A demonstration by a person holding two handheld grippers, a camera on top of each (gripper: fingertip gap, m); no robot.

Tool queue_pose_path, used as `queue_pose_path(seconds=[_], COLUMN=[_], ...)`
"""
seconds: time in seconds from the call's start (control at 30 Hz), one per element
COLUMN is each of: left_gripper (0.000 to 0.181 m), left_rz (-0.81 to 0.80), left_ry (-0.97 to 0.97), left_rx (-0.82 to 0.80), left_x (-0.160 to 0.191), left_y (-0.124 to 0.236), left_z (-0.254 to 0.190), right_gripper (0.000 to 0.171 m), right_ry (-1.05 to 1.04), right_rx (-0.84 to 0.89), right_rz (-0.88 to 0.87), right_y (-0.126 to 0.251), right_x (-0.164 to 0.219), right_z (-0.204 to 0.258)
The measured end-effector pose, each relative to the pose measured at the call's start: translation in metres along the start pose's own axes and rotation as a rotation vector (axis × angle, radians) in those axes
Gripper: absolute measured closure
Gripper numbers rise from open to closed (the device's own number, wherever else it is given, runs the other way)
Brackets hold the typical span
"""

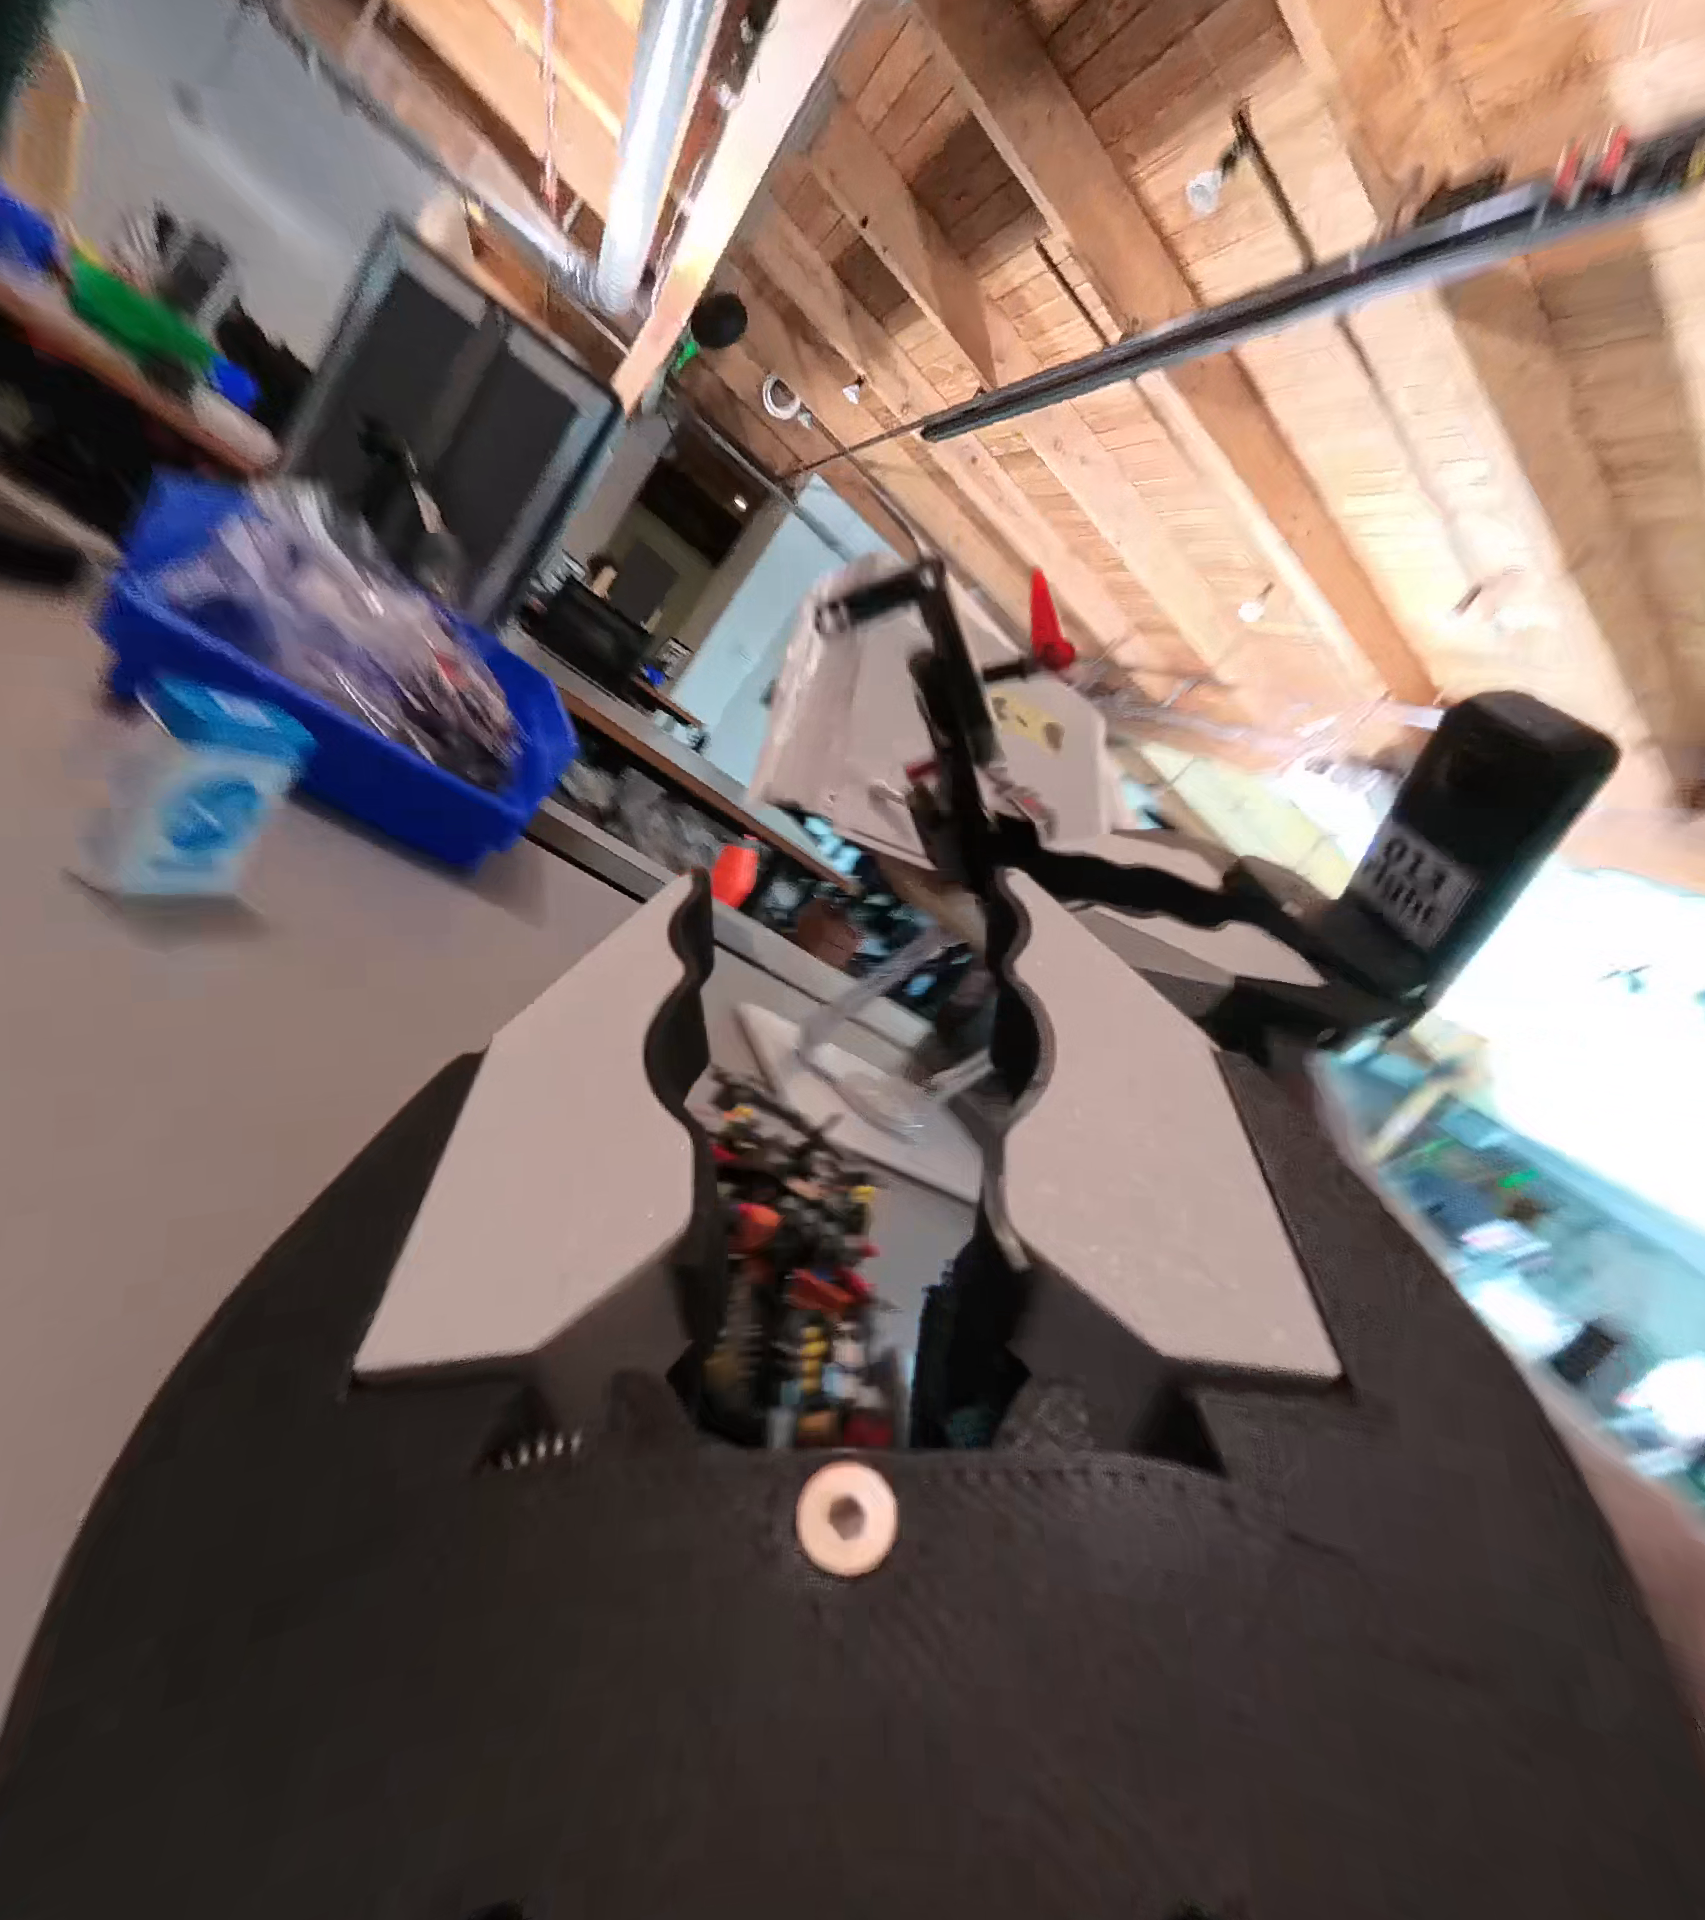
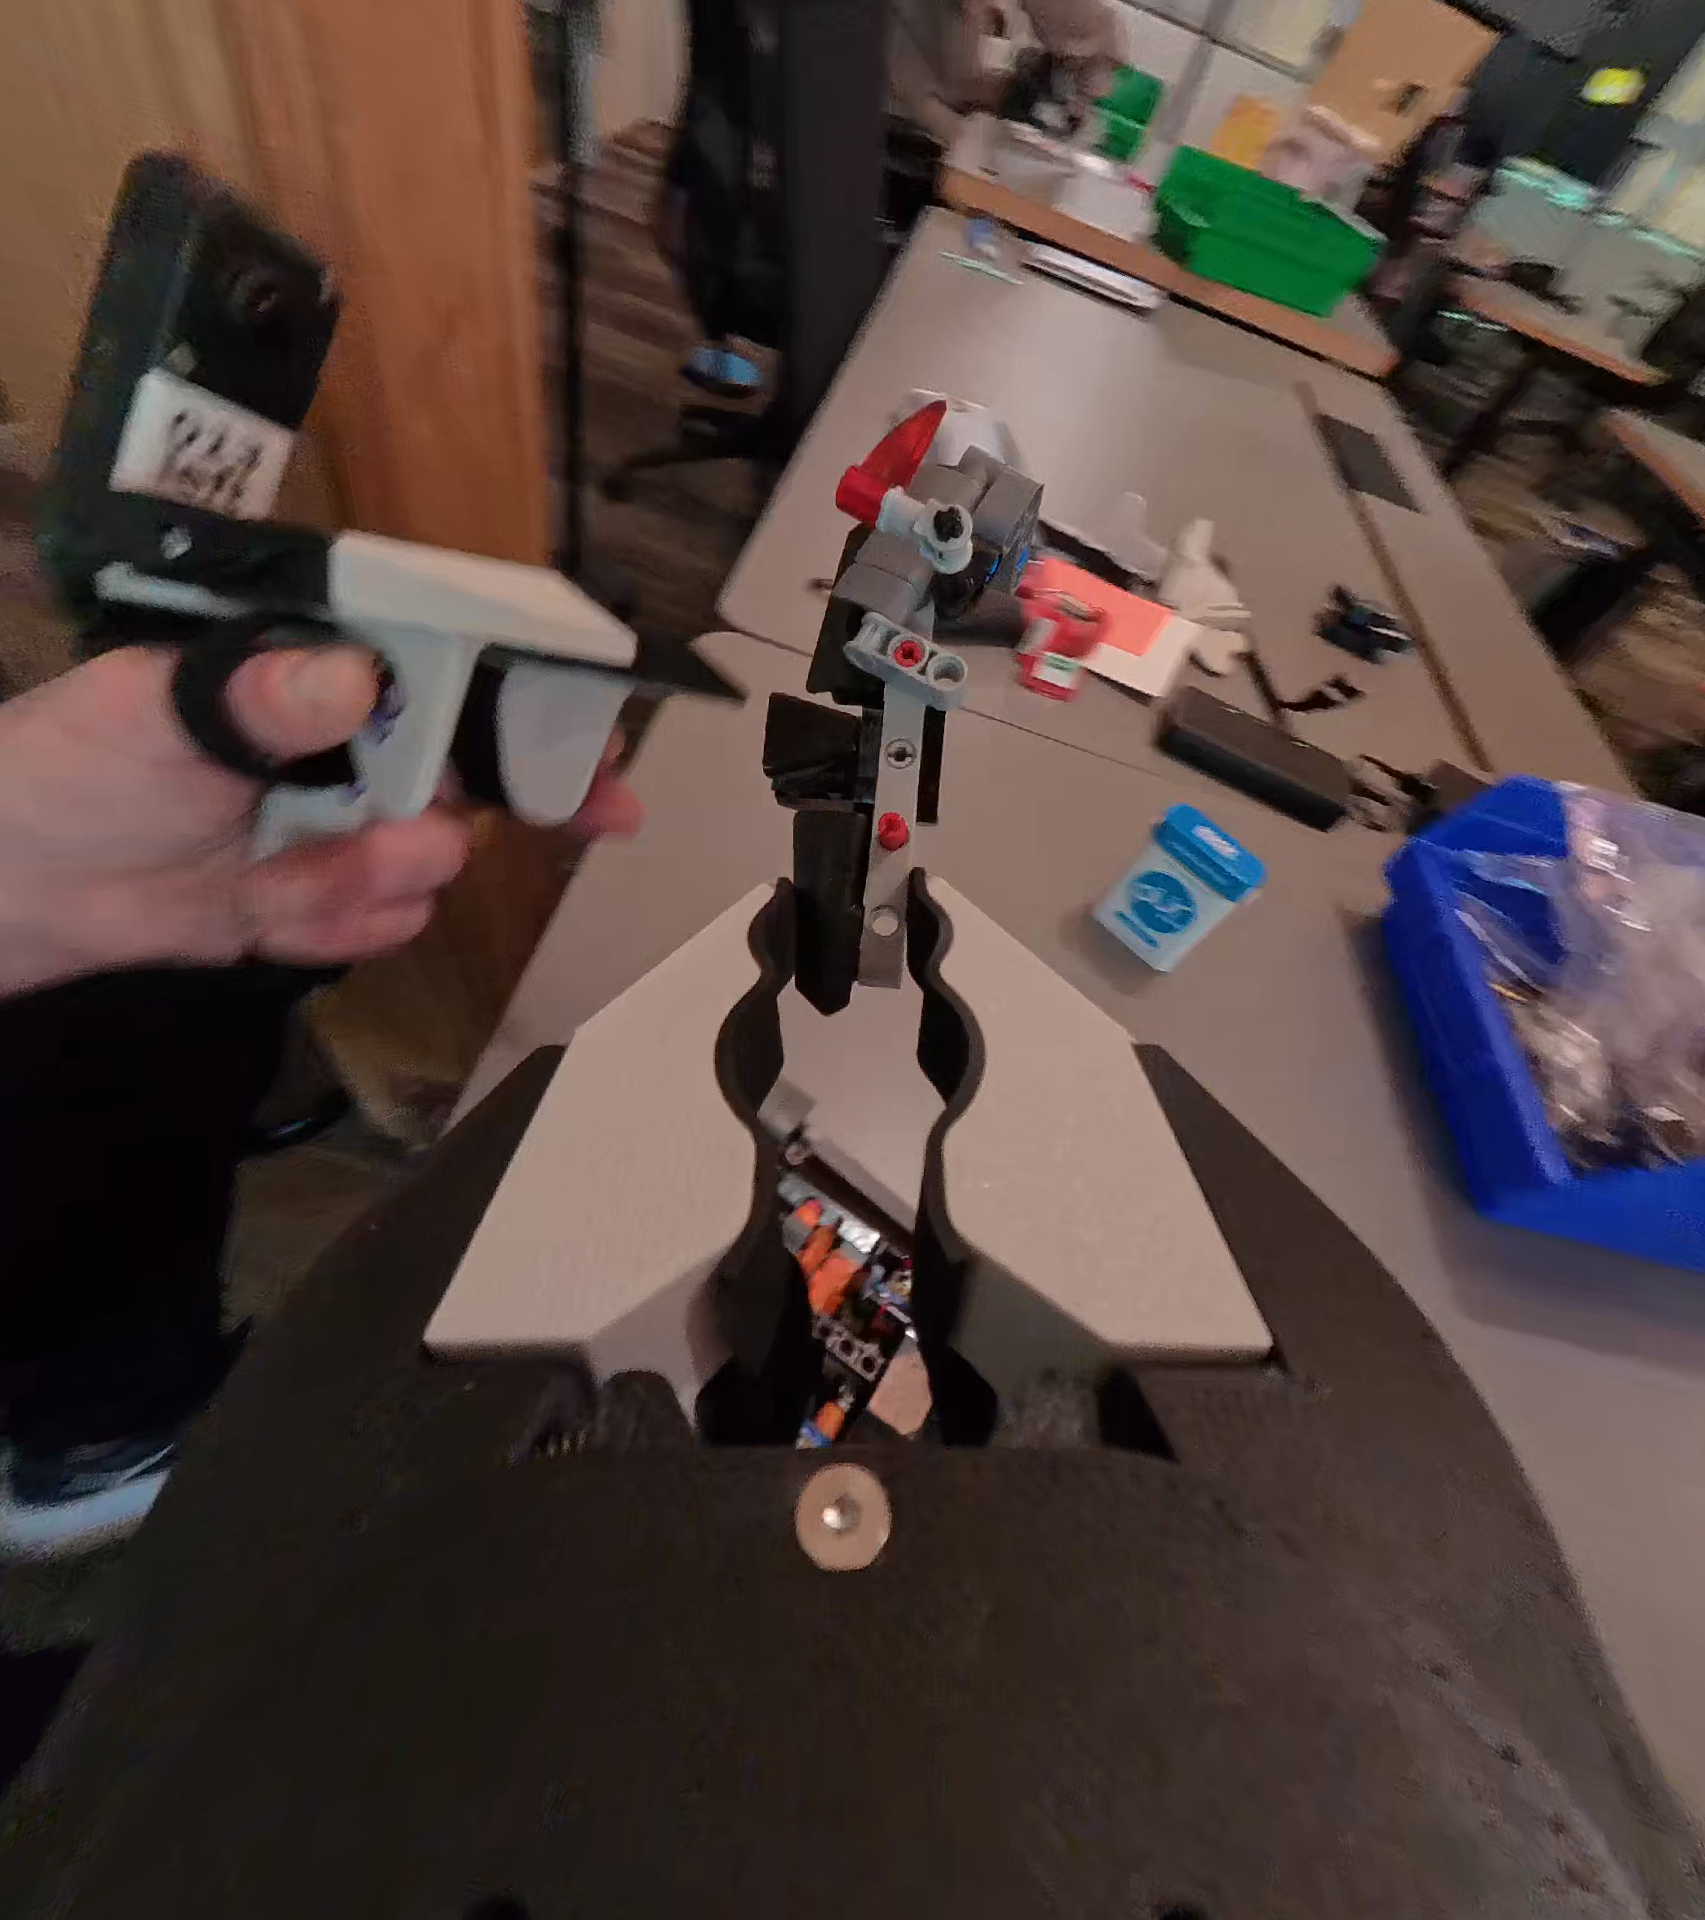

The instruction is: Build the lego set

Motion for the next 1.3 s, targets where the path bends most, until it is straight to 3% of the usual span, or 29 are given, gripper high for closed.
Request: queue_pose_path(seconds=[0.07, 0.17, 0.37, 0.43, 0.53, 0.67, 1.0, 1.17, 1.3], left_gripper=[0.122, 0.11, 0.099, 0.112, 0.132, 0.136, 0.141, 0.141, 0.13], left_rz=[0.024, 0.103, 0.426, 0.465, 0.446, 0.412, 0.276, 0.296, 0.346], left_ry=[-0.235, -0.43, -0.774, -0.834, -0.838, -0.856, -0.925, -0.903, -0.909], left_rx=[-0.053, 0.065, 0.204, 0.21, 0.228, 0.244, 0.142, 0.161, 0.204], left_x=[-0.016, -0.026, 0.025, 0.033, 0.033, 0.031, 0.025, 0.025, 0.025], left_y=[0.01, 0.009, 0.001, 0.0, 0.0, 0.001, -0.002, 0.003, 0.01], left_z=[-0.001, -0.033, -0.06, -0.06, -0.064, -0.069, -0.067, -0.07, -0.077], right_gripper=[0.153, 0.153, 0.153, 0.153, 0.153, 0.154, 0.154, 0.154, 0.154], right_ry=[0.006, 0.09, 0.232, 0.255, 0.267, 0.252, 0.119, 0.134, 0.142], right_rx=[-0.095, -0.193, -0.289, -0.318, -0.336, -0.33, -0.302, -0.316, -0.317], right_rz=[0.011, 0.027, 0.06, 0.05, 0.05, 0.055, 0.05, 0.048, 0.056], right_y=[0.007, 0.019, 0.031, 0.034, 0.037, 0.038, 0.038, 0.04, 0.041], right_x=[0.003, 0.005, 0.007, 0.007, 0.008, 0.008, 0.008, 0.004, 0.004], right_z=[0.01, 0.028, 0.055, 0.06, 0.062, 0.063, 0.062, 0.067, 0.068])
Point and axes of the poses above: each gripper's, where its closed fingertips meet, y back along the fingers, x out of its underside, z = x × y across the jaws, the point moved 1 cm from there along y, back along the fingers, and after that the axes turned 8 degrees about y, right-handed, at the moved point
